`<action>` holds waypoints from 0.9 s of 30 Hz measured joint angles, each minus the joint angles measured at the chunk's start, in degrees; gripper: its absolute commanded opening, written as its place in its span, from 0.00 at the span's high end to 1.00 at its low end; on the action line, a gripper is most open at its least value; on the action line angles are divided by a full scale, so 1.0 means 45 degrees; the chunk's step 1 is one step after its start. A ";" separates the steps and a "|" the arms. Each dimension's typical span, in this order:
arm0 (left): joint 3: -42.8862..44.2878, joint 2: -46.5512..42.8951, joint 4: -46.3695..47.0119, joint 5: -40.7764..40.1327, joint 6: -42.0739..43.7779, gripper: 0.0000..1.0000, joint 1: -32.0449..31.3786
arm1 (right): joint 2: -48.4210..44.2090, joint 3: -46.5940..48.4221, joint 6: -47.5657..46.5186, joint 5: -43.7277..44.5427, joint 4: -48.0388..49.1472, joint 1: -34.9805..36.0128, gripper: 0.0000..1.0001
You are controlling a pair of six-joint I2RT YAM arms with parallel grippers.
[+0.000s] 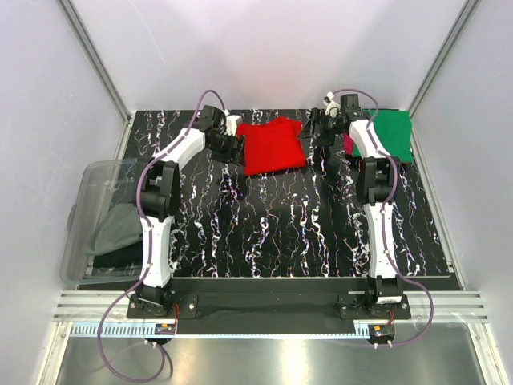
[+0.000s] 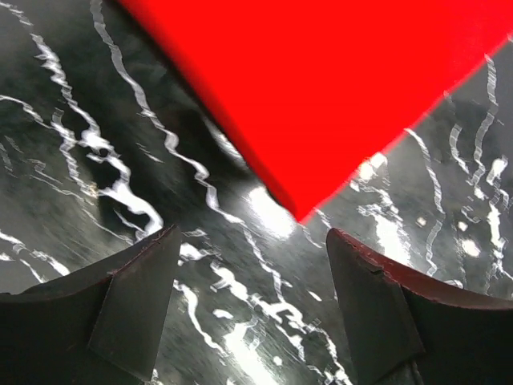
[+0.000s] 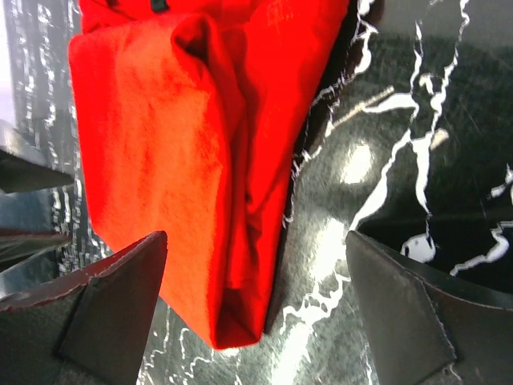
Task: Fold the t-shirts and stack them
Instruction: Neatly place the folded tshirt to the corner
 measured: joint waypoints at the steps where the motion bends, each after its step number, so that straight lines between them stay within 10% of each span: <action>1: 0.0175 0.0238 -0.0005 0.0044 -0.0044 0.22 0.0112 | 0.0155 0.0267 0.0136 -0.0073 -0.0015 0.0005 0.00; 17: 0.1243 0.1666 0.0583 0.0563 -0.1341 0.23 0.0515 | 0.1778 0.2531 0.1797 -0.0680 0.0617 0.0675 0.06; 27: 0.1540 0.1894 0.0777 0.0563 -0.1549 0.23 0.0491 | 0.1894 0.2531 0.1914 -0.0486 0.0724 0.1064 0.32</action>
